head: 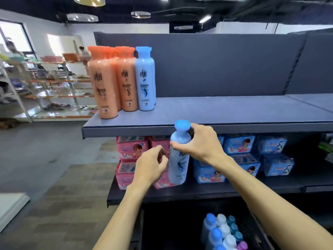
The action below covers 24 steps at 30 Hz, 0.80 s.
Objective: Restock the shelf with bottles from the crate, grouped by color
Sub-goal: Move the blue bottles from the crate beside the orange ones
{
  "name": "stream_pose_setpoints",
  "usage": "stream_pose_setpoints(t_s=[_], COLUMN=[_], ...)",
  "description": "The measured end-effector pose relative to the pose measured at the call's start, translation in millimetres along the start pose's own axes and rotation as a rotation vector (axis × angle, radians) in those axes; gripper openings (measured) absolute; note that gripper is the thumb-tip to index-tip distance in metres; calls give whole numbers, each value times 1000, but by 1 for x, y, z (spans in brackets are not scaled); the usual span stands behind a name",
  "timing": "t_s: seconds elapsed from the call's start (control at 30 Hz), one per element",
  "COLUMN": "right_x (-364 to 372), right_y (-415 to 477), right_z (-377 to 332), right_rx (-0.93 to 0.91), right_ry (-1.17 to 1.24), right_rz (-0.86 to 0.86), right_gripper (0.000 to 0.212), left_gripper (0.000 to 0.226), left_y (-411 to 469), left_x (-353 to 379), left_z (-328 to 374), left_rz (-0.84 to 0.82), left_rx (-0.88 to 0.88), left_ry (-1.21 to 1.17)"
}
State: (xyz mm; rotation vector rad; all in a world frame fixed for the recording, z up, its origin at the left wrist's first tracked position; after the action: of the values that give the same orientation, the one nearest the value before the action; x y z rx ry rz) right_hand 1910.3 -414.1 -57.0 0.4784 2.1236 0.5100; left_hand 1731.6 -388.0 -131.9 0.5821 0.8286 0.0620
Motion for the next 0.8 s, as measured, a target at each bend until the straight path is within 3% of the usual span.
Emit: stream_pose_setpoints(t_s=[0.47, 0.6, 0.8], right_x=[-52, -64, -74], right_y=[74, 104, 134], right_z=[-69, -87, -109], right_rx=[-111, -105, -174], right_ry=[-5, -1, 11], right_rz=[76, 90, 127], right_gripper=[70, 60, 64], left_gripper=[7, 9, 10], left_y=[59, 77, 99], left_x=[-84, -104, -126], left_z=[19, 27, 36], left_rz=[214, 237, 219], left_rx=[183, 219, 242], left_ry=[28, 69, 181])
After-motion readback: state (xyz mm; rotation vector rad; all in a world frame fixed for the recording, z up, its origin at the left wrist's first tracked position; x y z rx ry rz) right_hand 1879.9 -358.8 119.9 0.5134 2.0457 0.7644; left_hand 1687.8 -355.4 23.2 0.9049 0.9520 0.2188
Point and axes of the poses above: each hand's wrist, its own y-axis towards the middle knuckle, its own x-axis out of the palm, z = x × y, the point moved 2 cm from there along y, towards the middle knuckle, and after that the axes turned 3 degrees about z, right-handed, at the moved point
